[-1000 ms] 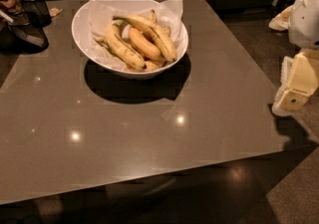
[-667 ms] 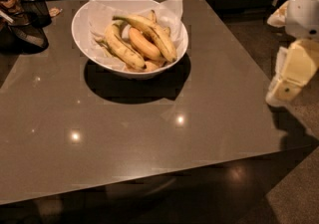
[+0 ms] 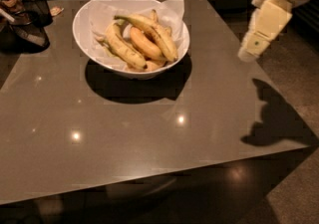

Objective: Pick banana from white bowl

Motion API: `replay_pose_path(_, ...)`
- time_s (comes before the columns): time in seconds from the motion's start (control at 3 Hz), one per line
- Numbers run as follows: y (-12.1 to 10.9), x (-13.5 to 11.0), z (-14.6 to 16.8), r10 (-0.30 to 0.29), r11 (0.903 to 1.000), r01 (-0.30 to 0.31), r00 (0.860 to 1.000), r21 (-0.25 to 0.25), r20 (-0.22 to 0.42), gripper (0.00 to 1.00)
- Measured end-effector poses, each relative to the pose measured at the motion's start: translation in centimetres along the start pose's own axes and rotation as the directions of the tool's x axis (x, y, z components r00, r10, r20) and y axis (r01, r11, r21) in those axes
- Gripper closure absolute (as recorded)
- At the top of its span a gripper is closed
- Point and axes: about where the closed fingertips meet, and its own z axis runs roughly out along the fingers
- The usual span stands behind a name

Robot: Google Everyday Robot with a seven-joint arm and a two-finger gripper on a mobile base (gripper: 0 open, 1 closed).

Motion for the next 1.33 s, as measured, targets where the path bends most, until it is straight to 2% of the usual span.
replay_pose_path(0.33, -1.2, -1.4, -0.6, -0.008, 0.9993, 0.007, 0.999, 0.038, 0.036, 0.00)
replay_pose_path(0.67, -1.7, -2.8, 0.1, 0.005, 0.9993, -0.008, 0.998, 0.035, 0.067, 0.00)
replay_pose_path(1.0, -3.1, -5.5, 1.9, 0.005, 0.9998, -0.006, 1.000, 0.018, 0.031, 0.00)
replay_pose_path(1.33, -4.5, -9.4, 4.4, -0.014, 0.9997, 0.014, 1.000, 0.020, -0.022, 0.00)
